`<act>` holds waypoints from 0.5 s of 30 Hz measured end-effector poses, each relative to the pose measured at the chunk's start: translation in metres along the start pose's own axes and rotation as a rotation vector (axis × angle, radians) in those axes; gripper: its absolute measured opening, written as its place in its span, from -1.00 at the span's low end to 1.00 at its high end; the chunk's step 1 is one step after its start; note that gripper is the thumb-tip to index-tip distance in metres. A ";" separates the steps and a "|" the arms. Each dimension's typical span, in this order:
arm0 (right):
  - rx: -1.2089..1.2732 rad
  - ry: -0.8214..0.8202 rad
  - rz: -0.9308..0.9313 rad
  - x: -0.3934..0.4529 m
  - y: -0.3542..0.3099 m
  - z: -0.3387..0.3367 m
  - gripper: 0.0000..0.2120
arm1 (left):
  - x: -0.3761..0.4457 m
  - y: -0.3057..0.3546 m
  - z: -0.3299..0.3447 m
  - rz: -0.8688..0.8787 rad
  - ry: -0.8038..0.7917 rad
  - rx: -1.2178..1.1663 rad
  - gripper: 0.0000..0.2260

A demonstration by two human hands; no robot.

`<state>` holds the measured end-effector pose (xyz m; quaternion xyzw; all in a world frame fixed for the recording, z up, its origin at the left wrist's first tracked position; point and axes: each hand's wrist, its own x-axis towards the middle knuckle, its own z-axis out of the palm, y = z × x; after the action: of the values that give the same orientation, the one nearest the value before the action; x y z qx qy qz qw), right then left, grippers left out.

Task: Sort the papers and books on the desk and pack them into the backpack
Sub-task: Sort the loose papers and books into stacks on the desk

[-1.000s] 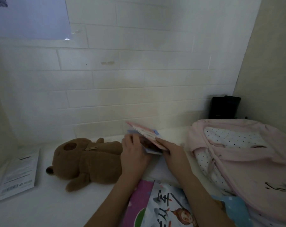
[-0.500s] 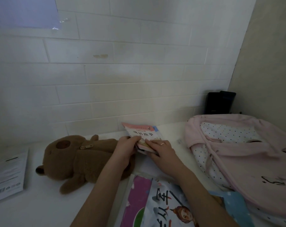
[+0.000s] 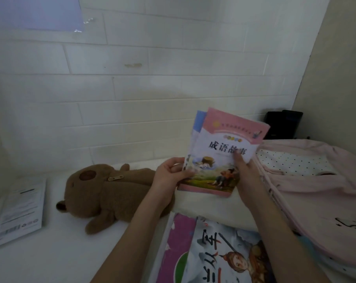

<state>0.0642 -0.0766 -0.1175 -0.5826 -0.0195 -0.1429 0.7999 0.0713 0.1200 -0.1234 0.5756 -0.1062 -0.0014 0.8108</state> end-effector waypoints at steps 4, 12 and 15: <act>-0.005 -0.047 -0.085 -0.005 -0.008 -0.003 -0.25 | -0.008 -0.003 0.013 0.052 -0.144 0.173 -0.60; -0.201 -0.116 -0.133 -0.006 -0.010 0.005 -0.11 | -0.012 -0.011 0.022 0.064 -0.193 0.263 -0.66; -0.126 -0.059 -0.140 -0.006 -0.009 0.004 -0.12 | -0.011 -0.011 0.024 0.103 -0.115 0.250 -0.71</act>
<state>0.0570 -0.0739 -0.1090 -0.6328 -0.0746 -0.1822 0.7489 0.0576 0.0952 -0.1284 0.6649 -0.1812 0.0206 0.7244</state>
